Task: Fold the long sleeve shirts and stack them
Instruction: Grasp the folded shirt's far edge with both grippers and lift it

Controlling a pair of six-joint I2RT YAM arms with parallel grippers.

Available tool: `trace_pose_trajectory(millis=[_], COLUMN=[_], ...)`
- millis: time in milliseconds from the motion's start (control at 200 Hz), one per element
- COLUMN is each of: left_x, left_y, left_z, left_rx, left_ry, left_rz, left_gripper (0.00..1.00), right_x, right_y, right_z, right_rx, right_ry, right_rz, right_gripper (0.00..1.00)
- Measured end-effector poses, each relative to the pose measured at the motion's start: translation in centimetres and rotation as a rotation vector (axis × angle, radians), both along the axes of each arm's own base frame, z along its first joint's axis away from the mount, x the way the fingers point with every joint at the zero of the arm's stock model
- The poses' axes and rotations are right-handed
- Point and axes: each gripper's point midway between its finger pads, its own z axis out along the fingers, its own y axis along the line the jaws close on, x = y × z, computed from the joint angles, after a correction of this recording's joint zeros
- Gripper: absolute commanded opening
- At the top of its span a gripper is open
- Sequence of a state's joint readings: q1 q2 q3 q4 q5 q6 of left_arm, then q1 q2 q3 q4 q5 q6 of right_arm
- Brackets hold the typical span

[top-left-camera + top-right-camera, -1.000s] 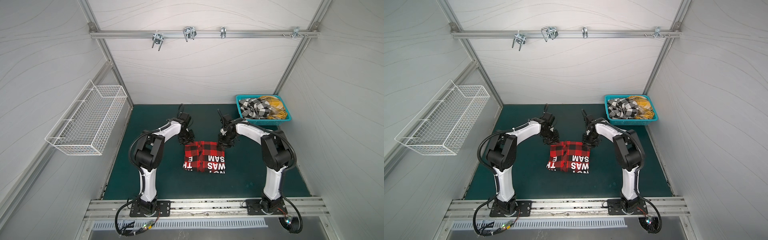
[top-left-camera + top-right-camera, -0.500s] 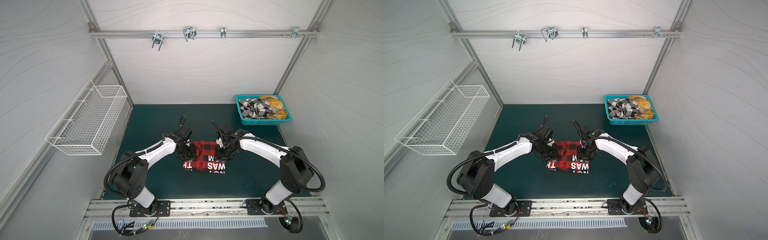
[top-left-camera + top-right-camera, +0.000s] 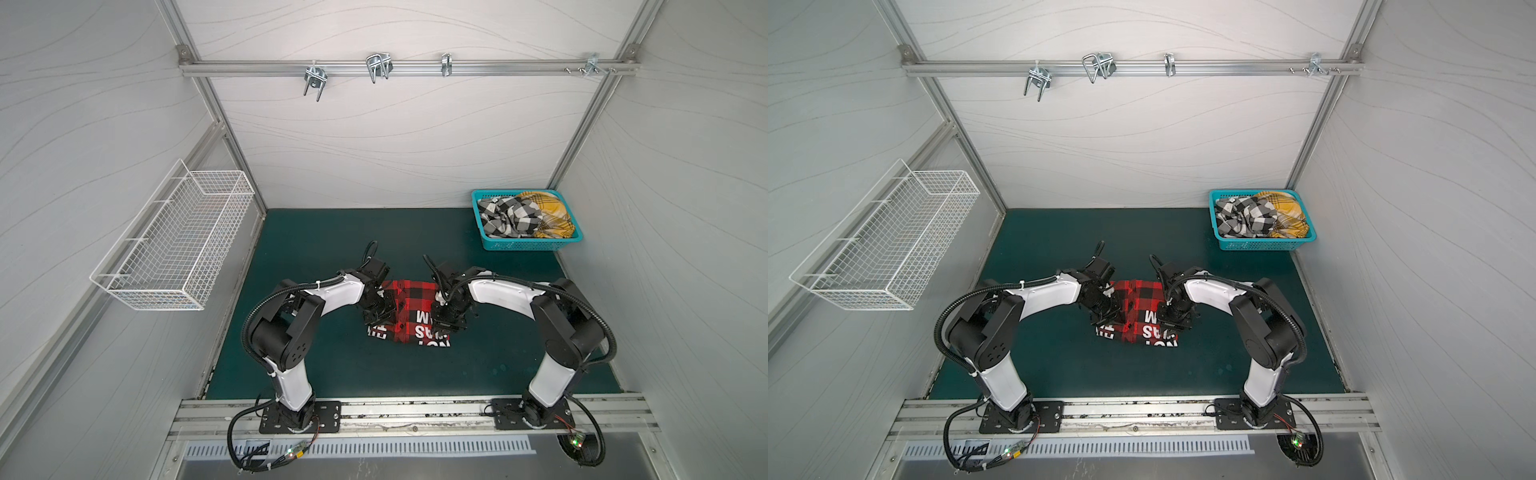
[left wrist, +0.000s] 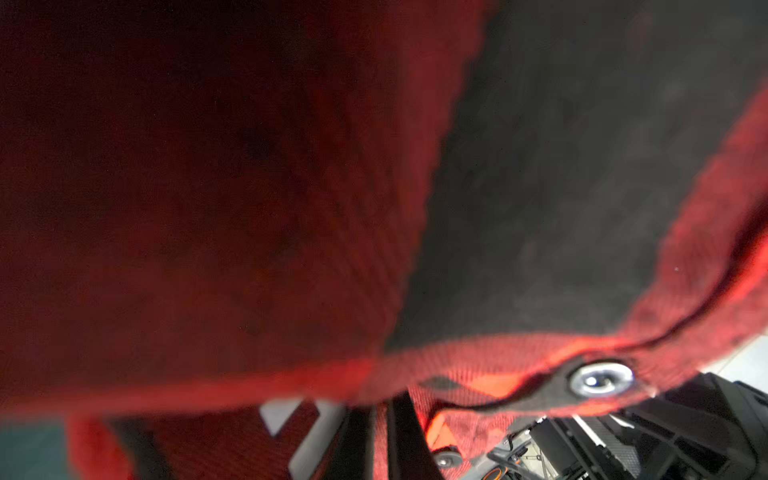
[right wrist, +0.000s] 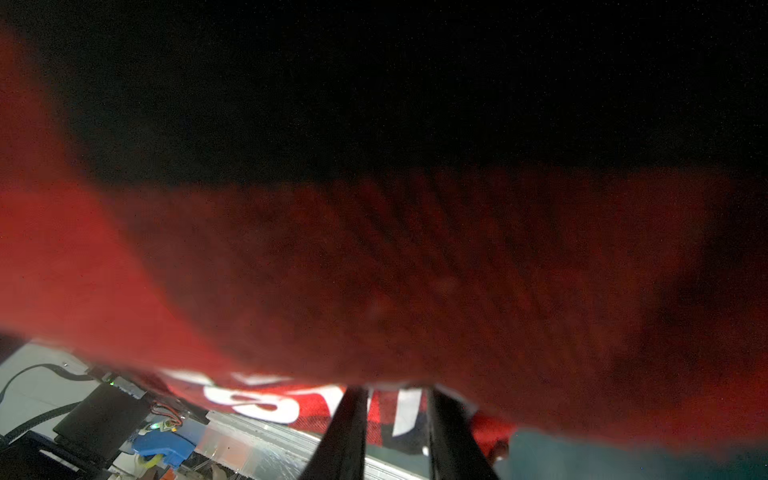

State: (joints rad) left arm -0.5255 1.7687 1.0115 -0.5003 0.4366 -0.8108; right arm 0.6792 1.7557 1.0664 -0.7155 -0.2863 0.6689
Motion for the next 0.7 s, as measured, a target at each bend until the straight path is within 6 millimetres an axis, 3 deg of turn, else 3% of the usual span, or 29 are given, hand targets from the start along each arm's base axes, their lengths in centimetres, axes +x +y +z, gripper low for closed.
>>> trace_pose_trajectory(millis=[115,205,315,385,455,515,635,695], left_x=[0.4,1.1,3.9,6.2,8.2,9.1,9.1,9.3], left_y=[0.2,0.6,0.5,0.7,1.3,1.9,3.2,3.1], left_z=[1.1,3.5,6.9,7.6,6.7,4.8,0.1,-0.1], left_rx=[0.006,0.019,0.013,0.005,0.019,0.042,0.093,0.082], left_ry=[-0.047,-0.125,-0.236,-0.266,-0.260,-0.219,-0.101,-0.087], left_rz=[-0.007,-0.021,-0.023,-0.008,0.012,0.026,0.048,0.051], left_gripper=[0.22,0.23,0.16,0.14,0.14,0.12,0.11,0.11], right_x=[1.0,2.2,4.3,5.8,7.2,8.1,9.3,9.7], right_y=[0.0,0.4,1.5,2.2,2.8,3.2,3.5,3.5], right_z=[0.9,2.6,5.0,6.2,6.5,5.8,2.9,1.5], right_rx=[-0.015,-0.002,0.038,0.064,0.082,0.087,0.060,0.046], right_ry=[-0.043,-0.091,-0.155,-0.189,-0.203,-0.194,-0.146,-0.120], right_rz=[0.009,0.017,0.019,0.016,0.012,0.010,0.011,0.013], right_gripper=[0.31,0.32,0.31,0.30,0.30,0.29,0.29,0.29])
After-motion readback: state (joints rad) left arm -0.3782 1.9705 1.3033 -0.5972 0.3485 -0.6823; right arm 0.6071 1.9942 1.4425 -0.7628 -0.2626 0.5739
